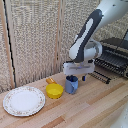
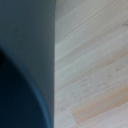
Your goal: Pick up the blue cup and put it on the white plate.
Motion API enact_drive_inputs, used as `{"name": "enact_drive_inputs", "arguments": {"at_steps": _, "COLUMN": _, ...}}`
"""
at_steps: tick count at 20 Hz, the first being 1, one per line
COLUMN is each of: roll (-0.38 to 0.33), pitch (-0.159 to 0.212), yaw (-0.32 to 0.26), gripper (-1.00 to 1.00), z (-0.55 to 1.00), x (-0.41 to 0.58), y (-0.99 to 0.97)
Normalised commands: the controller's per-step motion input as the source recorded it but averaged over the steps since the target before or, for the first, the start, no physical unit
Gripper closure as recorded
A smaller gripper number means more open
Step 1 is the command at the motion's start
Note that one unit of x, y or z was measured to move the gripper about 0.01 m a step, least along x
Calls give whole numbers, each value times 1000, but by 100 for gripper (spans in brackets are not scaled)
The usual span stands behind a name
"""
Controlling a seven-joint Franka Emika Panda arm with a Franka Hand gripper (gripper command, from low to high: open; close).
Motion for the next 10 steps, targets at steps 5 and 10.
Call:
{"name": "enact_drive_inputs", "arguments": {"at_steps": 5, "roll": -12, "pitch": 0, "yaw": 0, "gripper": 100, "z": -27, "x": 0, "y": 14}}
{"name": "enact_drive_inputs", "arguments": {"at_steps": 10, "roll": -11, "pitch": -4, "yaw": -1, "gripper": 100, "z": -82, "x": 4, "y": 50}}
